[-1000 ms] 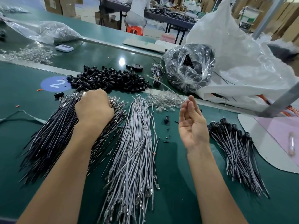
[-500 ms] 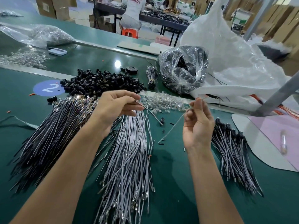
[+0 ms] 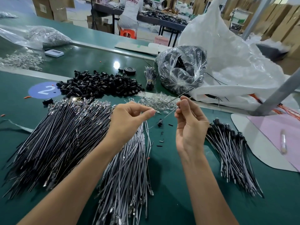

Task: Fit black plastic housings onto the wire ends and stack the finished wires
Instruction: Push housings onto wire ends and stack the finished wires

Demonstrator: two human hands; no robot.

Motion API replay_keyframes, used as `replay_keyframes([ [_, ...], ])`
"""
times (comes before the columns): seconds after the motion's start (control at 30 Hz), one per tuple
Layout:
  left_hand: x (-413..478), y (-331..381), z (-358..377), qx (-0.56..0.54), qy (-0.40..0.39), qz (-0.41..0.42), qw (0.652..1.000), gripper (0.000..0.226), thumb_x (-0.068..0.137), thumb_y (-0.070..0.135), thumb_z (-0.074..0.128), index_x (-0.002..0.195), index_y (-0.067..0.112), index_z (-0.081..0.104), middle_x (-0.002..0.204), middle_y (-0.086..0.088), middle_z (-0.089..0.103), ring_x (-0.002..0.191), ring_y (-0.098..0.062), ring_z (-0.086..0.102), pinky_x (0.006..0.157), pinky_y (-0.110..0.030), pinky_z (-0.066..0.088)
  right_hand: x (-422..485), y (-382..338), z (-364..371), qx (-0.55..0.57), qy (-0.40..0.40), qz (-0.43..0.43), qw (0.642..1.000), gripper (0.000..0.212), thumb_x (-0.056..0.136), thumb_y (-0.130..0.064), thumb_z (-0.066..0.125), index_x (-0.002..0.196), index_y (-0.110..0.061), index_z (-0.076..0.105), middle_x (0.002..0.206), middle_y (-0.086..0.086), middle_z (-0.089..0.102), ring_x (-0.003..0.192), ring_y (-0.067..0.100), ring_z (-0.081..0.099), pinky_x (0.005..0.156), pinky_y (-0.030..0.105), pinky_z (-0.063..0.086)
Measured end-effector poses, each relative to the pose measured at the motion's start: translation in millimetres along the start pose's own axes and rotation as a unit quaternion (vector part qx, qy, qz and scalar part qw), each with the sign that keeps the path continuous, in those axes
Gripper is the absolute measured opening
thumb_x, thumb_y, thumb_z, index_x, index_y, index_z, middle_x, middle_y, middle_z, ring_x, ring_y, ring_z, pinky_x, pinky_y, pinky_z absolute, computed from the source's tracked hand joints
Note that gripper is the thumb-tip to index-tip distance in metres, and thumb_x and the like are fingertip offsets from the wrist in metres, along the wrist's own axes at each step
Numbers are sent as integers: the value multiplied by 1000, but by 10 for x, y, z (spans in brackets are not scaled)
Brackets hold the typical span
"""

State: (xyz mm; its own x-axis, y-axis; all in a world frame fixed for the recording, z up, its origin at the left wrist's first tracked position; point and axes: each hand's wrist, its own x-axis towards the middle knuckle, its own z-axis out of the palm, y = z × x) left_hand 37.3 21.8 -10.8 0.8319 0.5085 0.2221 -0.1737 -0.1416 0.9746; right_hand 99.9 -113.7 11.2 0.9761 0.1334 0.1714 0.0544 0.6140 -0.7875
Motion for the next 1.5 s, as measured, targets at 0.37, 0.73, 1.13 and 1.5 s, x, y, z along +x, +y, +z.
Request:
replay_keyframes([
  [0.37, -33, -30, 70, -18, -72, 2, 997, 10, 73, 22, 79, 83, 23, 79, 90, 9, 77, 81, -8, 70, 76, -16, 50, 30, -42, -69, 14, 105, 42, 994, 4, 74, -22, 75, 71, -21, 73, 83, -4, 71, 63, 6, 55, 52, 16, 44],
  [0.73, -61, -57, 101, 48, -36, 34, 998, 12, 78, 14, 79, 84, 25, 77, 82, 6, 76, 78, -13, 70, 71, -20, 54, 40, -65, -99, 58, 91, 59, 992, 11, 84, -14, 69, 94, -16, 69, 81, 2, 74, 59, 7, 61, 49, 15, 45],
  [1.13, -88, -31, 116, 17, -86, 39, 995, 9, 80, 6, 76, 87, 12, 77, 84, -4, 76, 77, -24, 73, 75, -39, 61, 50, -66, -95, 46, 90, 44, 994, 3, 80, -17, 69, 83, -15, 70, 79, 1, 74, 63, 11, 67, 57, 18, 51],
  [1.5, -53, -69, 87, -99, -179, -77, 976, 19, 75, 25, 72, 90, 15, 79, 85, -12, 76, 67, -21, 71, 62, -25, 57, 57, -47, -83, 42, 95, -9, 995, 4, 78, -12, 72, 78, -15, 70, 78, 7, 74, 62, 15, 67, 62, 22, 55],
])
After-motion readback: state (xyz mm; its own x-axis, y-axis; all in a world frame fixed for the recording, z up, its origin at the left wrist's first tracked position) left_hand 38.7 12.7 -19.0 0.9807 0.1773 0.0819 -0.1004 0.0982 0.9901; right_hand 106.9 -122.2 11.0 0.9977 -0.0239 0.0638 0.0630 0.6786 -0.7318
